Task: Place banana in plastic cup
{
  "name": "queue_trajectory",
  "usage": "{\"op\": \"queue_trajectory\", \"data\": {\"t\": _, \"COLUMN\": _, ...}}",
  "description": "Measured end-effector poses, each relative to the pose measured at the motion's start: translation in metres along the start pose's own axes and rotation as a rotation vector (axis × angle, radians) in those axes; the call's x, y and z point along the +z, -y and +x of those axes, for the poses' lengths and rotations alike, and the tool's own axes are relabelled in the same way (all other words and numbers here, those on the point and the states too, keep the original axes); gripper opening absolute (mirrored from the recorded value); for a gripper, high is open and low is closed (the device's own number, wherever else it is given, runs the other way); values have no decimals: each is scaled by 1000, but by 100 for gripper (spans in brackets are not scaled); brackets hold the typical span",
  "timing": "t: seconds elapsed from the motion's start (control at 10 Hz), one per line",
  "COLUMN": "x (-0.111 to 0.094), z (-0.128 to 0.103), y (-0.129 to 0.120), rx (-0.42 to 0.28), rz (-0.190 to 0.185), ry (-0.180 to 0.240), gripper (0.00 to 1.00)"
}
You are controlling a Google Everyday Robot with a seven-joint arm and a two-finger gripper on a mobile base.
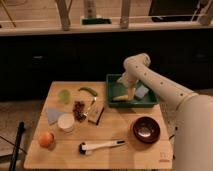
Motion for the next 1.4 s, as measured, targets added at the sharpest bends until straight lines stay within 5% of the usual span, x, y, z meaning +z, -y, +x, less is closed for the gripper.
{"op": "queue_trajectory", "data": {"t": 1.4, "x": 74, "z": 9, "y": -12, "rx": 65, "rz": -112, "ry": 66, "gripper": 80}}
